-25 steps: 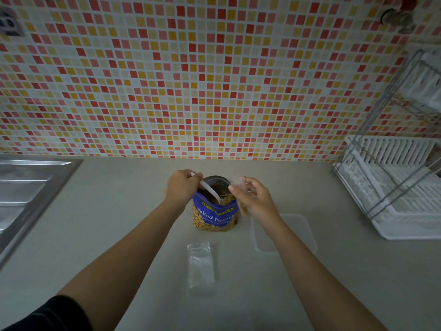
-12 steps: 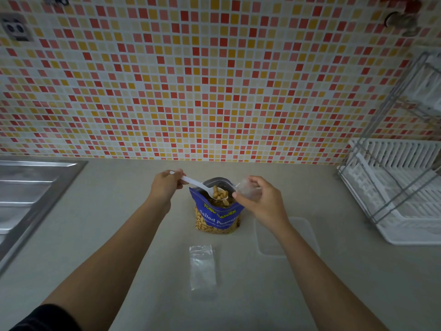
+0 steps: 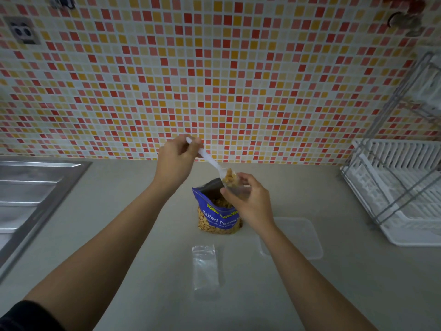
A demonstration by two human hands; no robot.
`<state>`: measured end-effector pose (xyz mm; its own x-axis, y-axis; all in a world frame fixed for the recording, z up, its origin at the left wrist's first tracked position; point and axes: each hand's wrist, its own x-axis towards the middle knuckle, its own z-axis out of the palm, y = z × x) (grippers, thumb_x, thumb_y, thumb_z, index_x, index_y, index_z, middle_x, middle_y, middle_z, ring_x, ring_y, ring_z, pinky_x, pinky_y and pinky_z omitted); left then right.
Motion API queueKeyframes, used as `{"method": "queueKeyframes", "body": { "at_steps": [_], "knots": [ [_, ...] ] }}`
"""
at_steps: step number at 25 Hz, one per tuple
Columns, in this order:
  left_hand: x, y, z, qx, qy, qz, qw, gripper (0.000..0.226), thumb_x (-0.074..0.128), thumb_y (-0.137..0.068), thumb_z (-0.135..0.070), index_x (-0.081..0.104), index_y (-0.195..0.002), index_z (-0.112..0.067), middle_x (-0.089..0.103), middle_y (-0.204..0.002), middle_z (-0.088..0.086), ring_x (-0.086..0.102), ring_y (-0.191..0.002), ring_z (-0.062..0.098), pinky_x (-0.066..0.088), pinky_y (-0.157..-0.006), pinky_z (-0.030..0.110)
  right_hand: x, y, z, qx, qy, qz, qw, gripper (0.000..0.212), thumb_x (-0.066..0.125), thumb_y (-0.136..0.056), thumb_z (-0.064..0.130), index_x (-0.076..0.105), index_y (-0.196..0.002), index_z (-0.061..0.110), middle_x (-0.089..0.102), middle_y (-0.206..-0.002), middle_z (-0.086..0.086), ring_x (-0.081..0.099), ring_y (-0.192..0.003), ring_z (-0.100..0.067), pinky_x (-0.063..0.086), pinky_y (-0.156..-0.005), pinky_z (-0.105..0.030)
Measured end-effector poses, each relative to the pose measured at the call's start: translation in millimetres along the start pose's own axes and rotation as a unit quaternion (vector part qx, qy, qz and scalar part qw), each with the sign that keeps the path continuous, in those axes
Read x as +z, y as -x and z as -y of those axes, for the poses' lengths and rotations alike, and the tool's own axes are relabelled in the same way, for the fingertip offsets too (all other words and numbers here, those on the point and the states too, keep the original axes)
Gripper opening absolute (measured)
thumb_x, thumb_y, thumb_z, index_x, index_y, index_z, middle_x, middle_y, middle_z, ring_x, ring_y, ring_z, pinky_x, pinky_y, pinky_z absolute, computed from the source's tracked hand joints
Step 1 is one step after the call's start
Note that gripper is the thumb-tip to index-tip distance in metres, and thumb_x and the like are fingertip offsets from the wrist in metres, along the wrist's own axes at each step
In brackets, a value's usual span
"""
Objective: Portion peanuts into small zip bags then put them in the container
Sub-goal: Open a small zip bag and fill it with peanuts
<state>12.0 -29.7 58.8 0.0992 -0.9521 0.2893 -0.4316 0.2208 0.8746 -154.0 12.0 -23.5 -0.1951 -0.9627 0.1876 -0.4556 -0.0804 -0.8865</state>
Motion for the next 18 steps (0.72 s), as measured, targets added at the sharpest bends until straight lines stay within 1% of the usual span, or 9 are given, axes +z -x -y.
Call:
{"method": "queueKeyframes", "body": {
  "at_steps": [1,2,4,6,8,10,12,15,18],
  "knots": [
    [-0.3,6.8,-5.9,0.076,-0.060,0.002,0.995,0.026,0.049,-0.093,-0.028,0.066,-0.087,-0.010,0.064,-0.076,0.004,0.055,-0.064,0.006,0.038,-0.059,0.009,1.8,0.3,1.7,0.004,-0.021,-0.006,1.000,0.048,0.076,-0.069,0.040,0.057,-0.110,0.025,0.063,-0.100,0.010,0.061,-0.089,-0.006,0.051,-0.075,-0.022],
    [-1.6,11.9,-12.5,0.133,-0.098,-0.004,0.986,0.026,0.049,-0.093,-0.028,0.066,-0.086,-0.010,0.063,-0.075,0.002,0.052,-0.058,0.003,0.035,-0.051,0.007,3.1,0.2,2.8,0.007,-0.033,-0.009,0.999,0.046,0.077,-0.069,0.040,0.057,-0.109,0.027,0.063,-0.100,0.010,0.061,-0.088,-0.005,0.052,-0.075,-0.023],
    [-6.8,11.8,-18.1,0.158,-0.092,-0.033,0.983,0.026,0.050,-0.093,-0.029,0.066,-0.085,-0.010,0.061,-0.072,-0.002,0.050,-0.055,0.004,0.033,-0.048,0.012,4.1,-1.0,2.4,0.009,-0.035,-0.016,0.999,0.048,0.077,-0.068,0.041,0.056,-0.110,0.028,0.062,-0.099,0.011,0.061,-0.088,-0.005,0.053,-0.074,-0.024],
    [-13.6,3.3,-11.2,0.100,-0.006,-0.071,0.992,0.026,0.049,-0.093,-0.030,0.065,-0.086,-0.011,0.063,-0.074,-0.001,0.054,-0.065,0.008,0.040,-0.057,0.015,2.3,-0.7,1.3,0.011,-0.040,-0.020,0.999,0.049,0.076,-0.068,0.042,0.056,-0.111,0.027,0.061,-0.100,0.012,0.060,-0.090,-0.006,0.052,-0.074,-0.023],
    [-13.8,-2.9,5.7,0.014,0.071,-0.075,0.995,0.025,0.048,-0.093,-0.030,0.064,-0.089,-0.011,0.066,-0.080,0.003,0.059,-0.076,0.016,0.047,-0.068,0.026,-2.6,0.4,0.5,0.018,-0.059,-0.026,0.998,0.044,0.077,-0.069,0.040,0.055,-0.105,0.026,0.061,-0.098,0.012,0.061,-0.086,-0.003,0.051,-0.070,-0.017],
    [-2.9,0.6,27.1,-0.068,0.054,-0.021,0.996,0.024,0.048,-0.094,-0.029,0.064,-0.090,-0.012,0.064,-0.079,0.001,0.057,-0.077,0.017,0.046,-0.068,0.029,-9.0,0.6,-1.1,0.033,-0.055,-0.032,0.997,0.037,0.077,-0.069,0.040,0.054,-0.094,0.025,0.063,-0.091,0.011,0.061,-0.078,0.000,0.049,-0.062,-0.012],
    [12.9,11.1,47.3,-0.118,0.013,0.039,0.992,0.022,0.050,-0.093,-0.029,0.066,-0.091,-0.013,0.060,-0.077,0.000,0.052,-0.073,0.015,0.041,-0.062,0.024,-16.4,0.3,-1.4,0.047,-0.049,-0.036,0.997,0.032,0.078,-0.067,0.041,0.055,-0.081,0.023,0.066,-0.083,0.007,0.062,-0.070,-0.005,0.050,-0.060,-0.017],
    [24.9,22.1,62.4,-0.132,-0.042,0.039,0.990,0.018,0.057,-0.089,-0.025,0.062,-0.100,-0.011,0.058,-0.079,0.003,0.054,-0.074,0.015,0.040,-0.055,0.020,-31.6,-2.0,1.7,0.063,-0.085,-0.040,0.994,0.030,0.078,-0.068,0.039,0.055,-0.071,0.021,0.066,-0.074,0.001,0.062,-0.064,-0.014,0.051,-0.060,-0.025],
    [26.3,28.5,68.2,-0.141,-0.068,0.050,0.986,0.032,0.063,-0.085,-0.026,0.056,-0.110,-0.009,0.058,-0.089,0.006,0.058,-0.088,0.022,0.044,-0.057,0.021,-49.8,-1.8,6.3,0.045,-0.098,-0.039,0.993,0.029,0.077,-0.069,0.038,0.055,-0.067,0.019,0.065,-0.069,-0.004,0.062,-0.065,-0.017,0.052,-0.062,-0.030]
  ]
}}
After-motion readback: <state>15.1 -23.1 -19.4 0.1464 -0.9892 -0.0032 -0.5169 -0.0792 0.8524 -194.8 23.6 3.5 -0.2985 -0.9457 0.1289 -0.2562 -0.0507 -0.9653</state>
